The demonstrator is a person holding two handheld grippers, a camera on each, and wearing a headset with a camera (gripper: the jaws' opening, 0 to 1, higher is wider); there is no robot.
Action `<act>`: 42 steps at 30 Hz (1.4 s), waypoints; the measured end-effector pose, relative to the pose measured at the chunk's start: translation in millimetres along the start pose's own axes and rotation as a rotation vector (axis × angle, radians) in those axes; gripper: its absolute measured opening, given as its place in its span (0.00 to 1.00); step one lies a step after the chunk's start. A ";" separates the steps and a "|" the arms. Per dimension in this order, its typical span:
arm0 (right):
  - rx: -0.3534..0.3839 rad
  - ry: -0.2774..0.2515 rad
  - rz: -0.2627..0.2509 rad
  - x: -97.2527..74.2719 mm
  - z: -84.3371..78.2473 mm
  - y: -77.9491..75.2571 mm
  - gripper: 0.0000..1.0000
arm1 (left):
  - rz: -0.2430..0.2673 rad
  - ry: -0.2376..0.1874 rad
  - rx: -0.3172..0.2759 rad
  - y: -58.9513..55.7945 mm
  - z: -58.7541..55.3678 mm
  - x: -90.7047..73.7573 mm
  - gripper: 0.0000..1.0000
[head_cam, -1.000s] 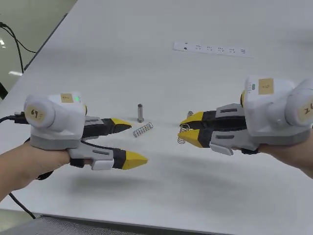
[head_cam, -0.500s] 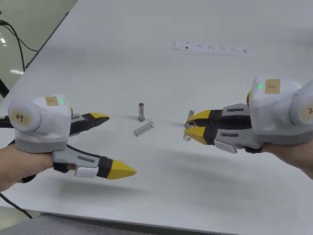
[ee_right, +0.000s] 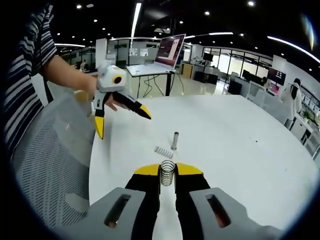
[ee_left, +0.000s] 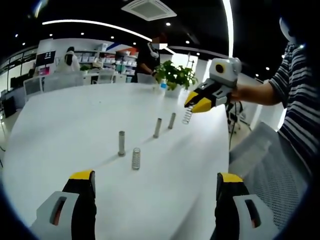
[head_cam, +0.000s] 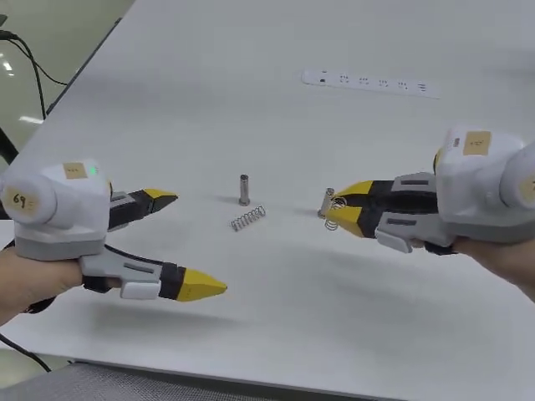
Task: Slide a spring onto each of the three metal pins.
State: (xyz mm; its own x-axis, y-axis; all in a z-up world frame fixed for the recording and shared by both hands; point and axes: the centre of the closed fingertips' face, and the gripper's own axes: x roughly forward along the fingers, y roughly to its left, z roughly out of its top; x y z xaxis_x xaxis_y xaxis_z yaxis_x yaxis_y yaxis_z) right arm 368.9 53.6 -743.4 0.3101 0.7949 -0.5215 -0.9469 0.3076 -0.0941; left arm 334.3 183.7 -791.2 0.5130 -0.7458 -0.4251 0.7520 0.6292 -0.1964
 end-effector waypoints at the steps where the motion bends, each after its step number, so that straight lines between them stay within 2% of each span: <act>1: 0.006 0.000 -0.007 -0.2 -0.5 -2.7 0.08 | 0.002 -0.003 -0.001 0.3 0.2 -0.6 0.98; 11: 0.064 -0.019 -0.109 -0.8 1.0 -38.5 0.08 | 0.017 -0.010 -0.009 2.6 1.0 -4.5 0.98; 13: 0.103 -0.032 -0.127 0.4 2.2 -45.7 0.08 | 0.019 -0.009 -0.011 2.6 0.5 -4.7 0.98; 20: 0.160 -0.042 -0.159 6.1 1.1 -62.0 0.08 | 0.020 -0.002 -0.016 1.0 -2.7 -5.3 0.98; 31: 0.157 -0.016 -0.157 20.7 -3.1 -64.3 0.08 | 0.035 -0.004 -0.022 4.2 -4.2 -6.3 0.98; 42: 0.146 0.009 -0.147 28.1 -8.3 -66.0 0.08 | 0.041 -0.013 -0.020 6.9 -0.5 -9.1 0.98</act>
State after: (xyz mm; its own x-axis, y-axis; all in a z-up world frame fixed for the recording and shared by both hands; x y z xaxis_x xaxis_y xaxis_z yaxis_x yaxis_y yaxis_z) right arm 439.4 51.3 -759.0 0.4430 0.7311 -0.5189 -0.8686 0.4933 -0.0465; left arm 334.6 194.9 -789.1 0.5484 -0.7222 -0.4216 0.7221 0.6632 -0.1968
